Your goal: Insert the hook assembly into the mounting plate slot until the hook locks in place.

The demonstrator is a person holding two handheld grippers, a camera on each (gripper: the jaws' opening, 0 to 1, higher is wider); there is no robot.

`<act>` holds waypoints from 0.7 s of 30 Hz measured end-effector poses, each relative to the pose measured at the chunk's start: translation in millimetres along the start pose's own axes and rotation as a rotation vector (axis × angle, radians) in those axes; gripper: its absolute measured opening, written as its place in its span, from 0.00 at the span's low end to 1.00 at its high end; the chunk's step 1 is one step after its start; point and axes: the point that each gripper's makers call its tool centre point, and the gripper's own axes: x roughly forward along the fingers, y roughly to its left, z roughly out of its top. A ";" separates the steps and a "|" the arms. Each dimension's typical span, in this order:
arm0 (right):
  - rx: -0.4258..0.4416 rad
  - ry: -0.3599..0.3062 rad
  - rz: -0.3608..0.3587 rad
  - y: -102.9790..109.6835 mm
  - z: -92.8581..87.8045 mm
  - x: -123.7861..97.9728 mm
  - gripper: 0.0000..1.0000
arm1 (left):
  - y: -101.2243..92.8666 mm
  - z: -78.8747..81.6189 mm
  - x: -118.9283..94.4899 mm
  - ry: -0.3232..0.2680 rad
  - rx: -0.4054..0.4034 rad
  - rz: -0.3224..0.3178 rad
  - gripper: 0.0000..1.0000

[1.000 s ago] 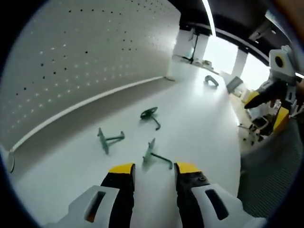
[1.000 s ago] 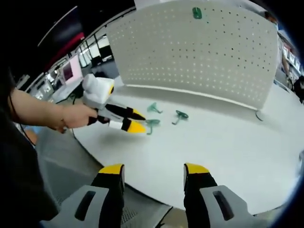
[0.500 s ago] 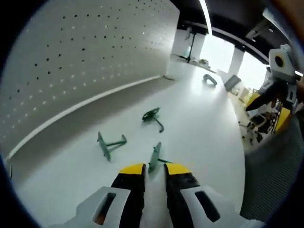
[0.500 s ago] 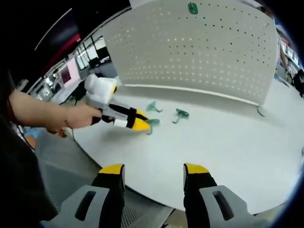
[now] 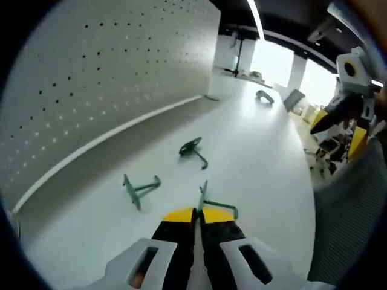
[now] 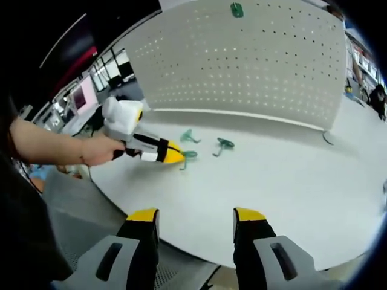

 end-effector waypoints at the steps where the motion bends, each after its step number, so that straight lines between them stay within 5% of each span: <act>1: 0.002 0.000 0.000 0.1 -0.1 0.9 0.49 | 1.8 4.0 -1.7 -0.007 -0.007 0.006 0.03; 5: 0.001 -0.004 0.009 3.5 0.5 3.4 0.49 | 6.5 11.7 -7.0 0.004 0.012 0.032 0.03; 8: -0.003 -0.008 0.013 5.6 1.0 3.1 0.48 | 13.5 8.1 -14.7 0.079 0.054 0.074 0.03; 21: -0.049 -0.044 0.025 14.1 17.3 1.4 0.47 | 9.9 45.2 -59.1 0.021 0.054 0.133 0.01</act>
